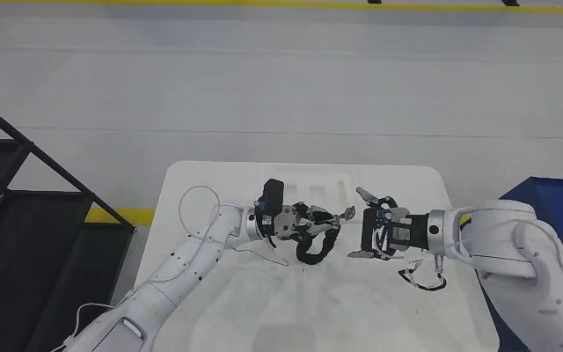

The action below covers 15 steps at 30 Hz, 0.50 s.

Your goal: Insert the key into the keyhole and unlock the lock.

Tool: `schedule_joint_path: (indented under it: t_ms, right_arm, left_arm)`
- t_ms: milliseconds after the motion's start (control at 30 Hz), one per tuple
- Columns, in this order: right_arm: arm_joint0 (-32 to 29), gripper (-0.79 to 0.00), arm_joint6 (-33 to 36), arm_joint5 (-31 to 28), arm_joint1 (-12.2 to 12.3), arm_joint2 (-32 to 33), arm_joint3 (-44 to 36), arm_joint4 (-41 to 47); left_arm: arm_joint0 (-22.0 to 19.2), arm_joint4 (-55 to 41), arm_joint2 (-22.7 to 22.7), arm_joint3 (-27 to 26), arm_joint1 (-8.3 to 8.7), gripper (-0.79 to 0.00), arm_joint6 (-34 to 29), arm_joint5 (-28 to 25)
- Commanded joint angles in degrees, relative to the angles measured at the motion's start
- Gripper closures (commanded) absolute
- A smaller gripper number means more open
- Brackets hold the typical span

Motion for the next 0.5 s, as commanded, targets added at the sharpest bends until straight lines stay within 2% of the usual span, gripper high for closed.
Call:
schedule_joint_path:
  t_ms: [0, 200, 433, 467]
  right_arm:
    - [0.31, -0.785, -2.64, -1.79, 0.05, 1.04, -0.31, -2.67]
    - [-1.31, -0.785, -11.37, -2.1, 0.52, 1.32, -1.8, -11.16]
    - [-1.1, -0.785, -16.1, -2.1, 1.79, -0.52, -2.3, -17.51]
    - [-1.07, -0.563, -16.6, -2.1, 1.93, -0.71, -2.42, -18.53]
  left_arm:
    - [-0.81, -0.78, 1.45, -0.32, 0.72, 0.0, -0.79, 0.01]
    - [-5.03, -3.9, 6.57, -0.81, 3.7, 0.0, -3.07, 0.01]
    - [-9.71, -8.64, 12.64, -1.08, 6.74, 0.0, -4.04, 0.01]
    - [-10.26, -9.2, 13.45, -1.12, 7.1, 0.0, -4.02, 0.01]
